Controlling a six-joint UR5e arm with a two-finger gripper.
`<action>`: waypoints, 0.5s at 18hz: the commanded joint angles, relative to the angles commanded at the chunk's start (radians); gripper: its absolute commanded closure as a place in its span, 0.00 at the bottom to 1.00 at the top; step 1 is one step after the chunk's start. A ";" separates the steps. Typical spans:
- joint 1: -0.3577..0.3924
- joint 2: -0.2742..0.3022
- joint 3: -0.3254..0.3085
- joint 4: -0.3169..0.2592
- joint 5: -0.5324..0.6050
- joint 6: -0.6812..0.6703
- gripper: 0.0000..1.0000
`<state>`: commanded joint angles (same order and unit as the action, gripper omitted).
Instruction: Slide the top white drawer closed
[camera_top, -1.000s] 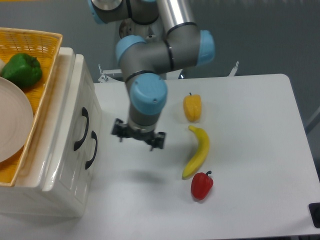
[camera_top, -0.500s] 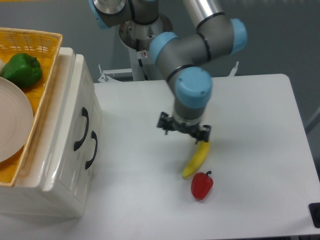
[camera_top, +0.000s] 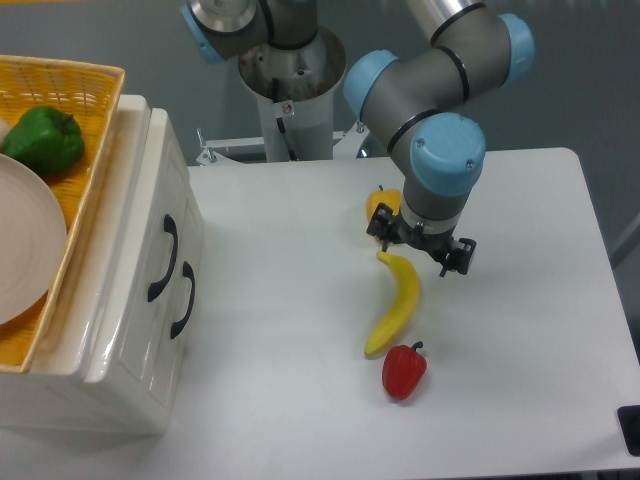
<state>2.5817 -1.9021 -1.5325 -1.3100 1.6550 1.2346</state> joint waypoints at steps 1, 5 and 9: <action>0.002 -0.002 0.003 0.000 0.012 0.017 0.00; -0.002 -0.009 0.003 0.003 0.029 0.058 0.00; -0.017 0.000 -0.001 0.002 0.029 0.062 0.00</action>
<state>2.5649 -1.9022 -1.5340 -1.3085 1.6843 1.2962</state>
